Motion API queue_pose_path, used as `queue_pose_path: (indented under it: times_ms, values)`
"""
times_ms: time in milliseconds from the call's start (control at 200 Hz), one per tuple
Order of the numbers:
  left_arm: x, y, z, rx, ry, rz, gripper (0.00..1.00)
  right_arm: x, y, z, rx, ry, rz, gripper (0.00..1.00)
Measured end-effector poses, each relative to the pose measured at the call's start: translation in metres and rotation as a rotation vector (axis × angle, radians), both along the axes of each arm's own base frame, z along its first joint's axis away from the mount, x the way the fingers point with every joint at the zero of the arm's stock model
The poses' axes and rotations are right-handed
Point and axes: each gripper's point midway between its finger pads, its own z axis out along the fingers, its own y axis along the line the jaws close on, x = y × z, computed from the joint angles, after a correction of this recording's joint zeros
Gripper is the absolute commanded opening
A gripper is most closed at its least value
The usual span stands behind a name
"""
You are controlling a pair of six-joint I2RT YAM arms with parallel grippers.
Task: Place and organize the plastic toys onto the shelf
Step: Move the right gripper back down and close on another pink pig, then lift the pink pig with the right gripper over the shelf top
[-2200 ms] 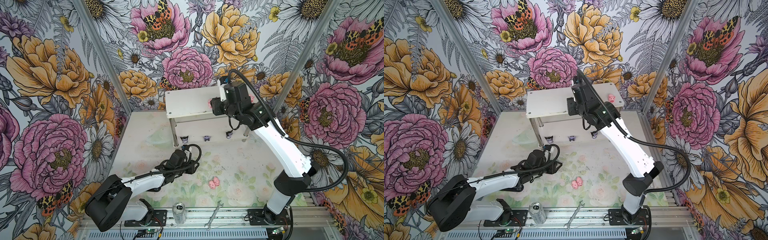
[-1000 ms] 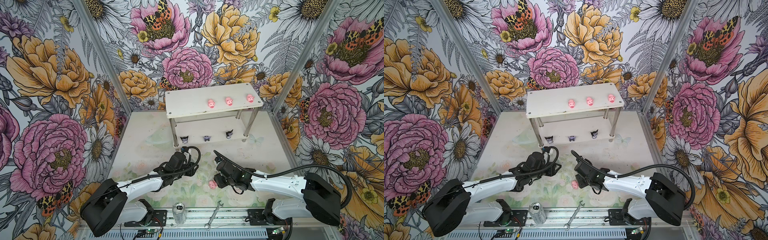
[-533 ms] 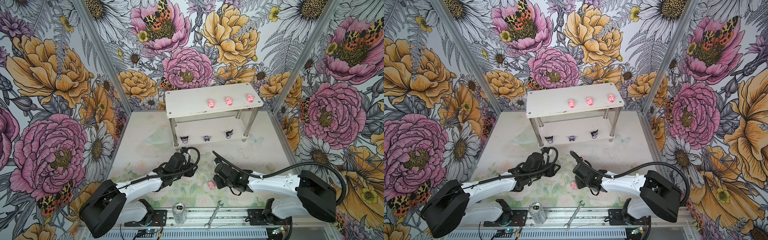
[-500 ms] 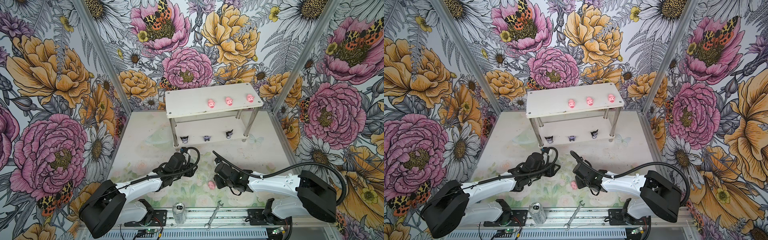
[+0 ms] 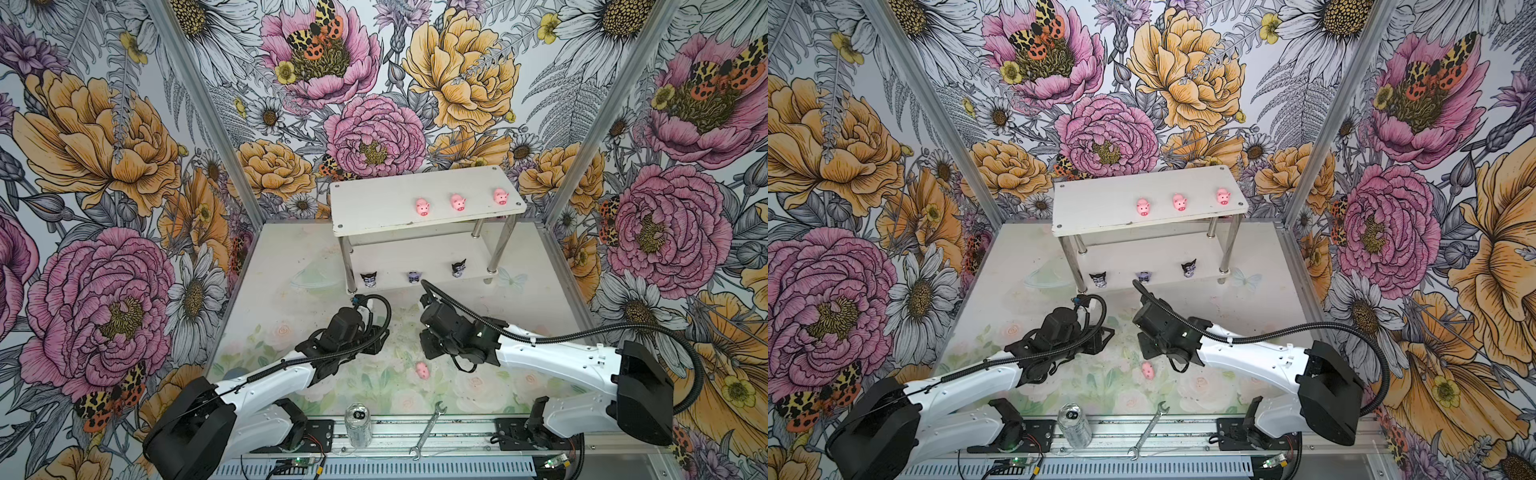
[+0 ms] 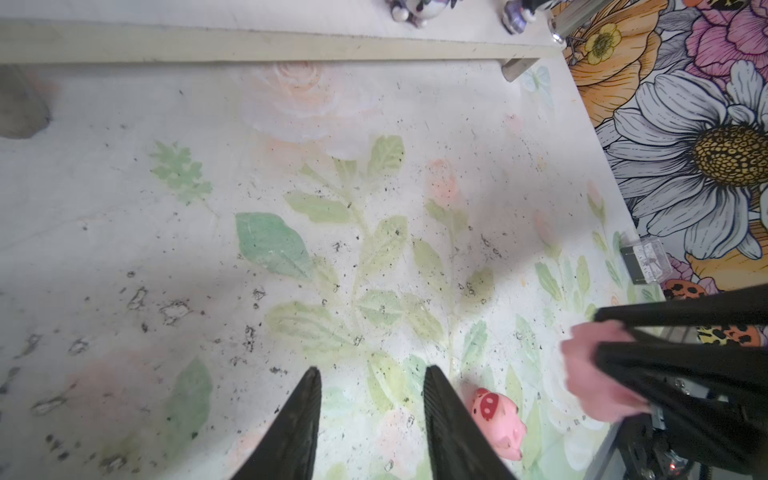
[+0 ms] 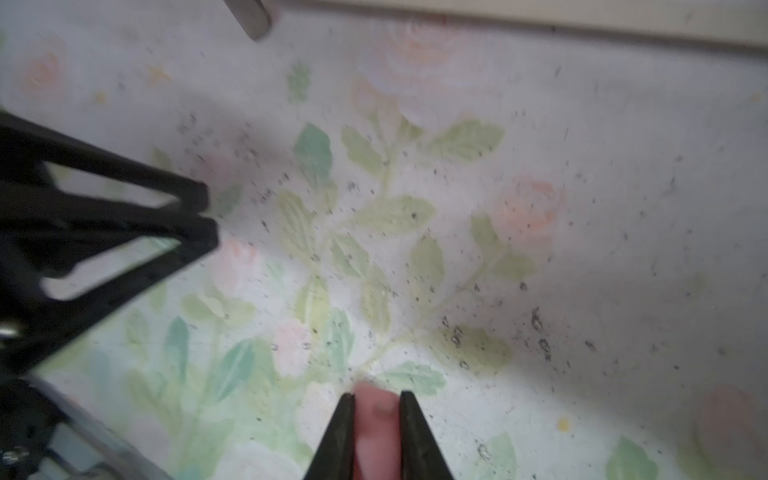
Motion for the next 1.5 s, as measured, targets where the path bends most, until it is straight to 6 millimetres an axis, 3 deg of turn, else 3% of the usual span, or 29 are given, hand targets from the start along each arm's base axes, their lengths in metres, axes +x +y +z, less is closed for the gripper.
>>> queue_pose_path:
  times_ms: [135,250,370,495,696,876,1156,1501]
  values:
    - [0.002,0.005,0.007,-0.006,-0.019,0.016,0.44,0.029,0.026,0.112,0.100,-0.155,0.043,0.20]
    - [0.002,0.008,0.011,-0.009,-0.027,0.024,0.44,0.051,0.039,0.186,0.145,-0.273,0.058,0.20]
    - [-0.001,0.012,0.012,-0.008,-0.033,0.026,0.44,0.072,0.050,0.233,0.161,-0.362,0.070,0.20]
    - [-0.002,0.018,0.010,-0.006,-0.035,0.040,0.44,0.092,0.061,0.259,0.162,-0.416,0.081,0.20]
    - [-0.003,0.022,0.007,0.000,-0.033,0.053,0.45,0.125,0.084,0.278,0.161,-0.476,0.097,0.20]
    - [-0.004,0.023,0.003,0.007,-0.025,0.053,0.45,0.154,0.094,0.271,0.115,-0.512,0.086,0.20]
    - [-0.003,0.024,-0.010,0.035,0.010,0.059,0.45,0.189,0.089,0.260,0.058,-0.547,0.046,0.20]
    - [0.000,0.023,-0.018,0.045,0.023,0.058,0.45,0.203,0.077,0.257,0.034,-0.553,0.007,0.24]
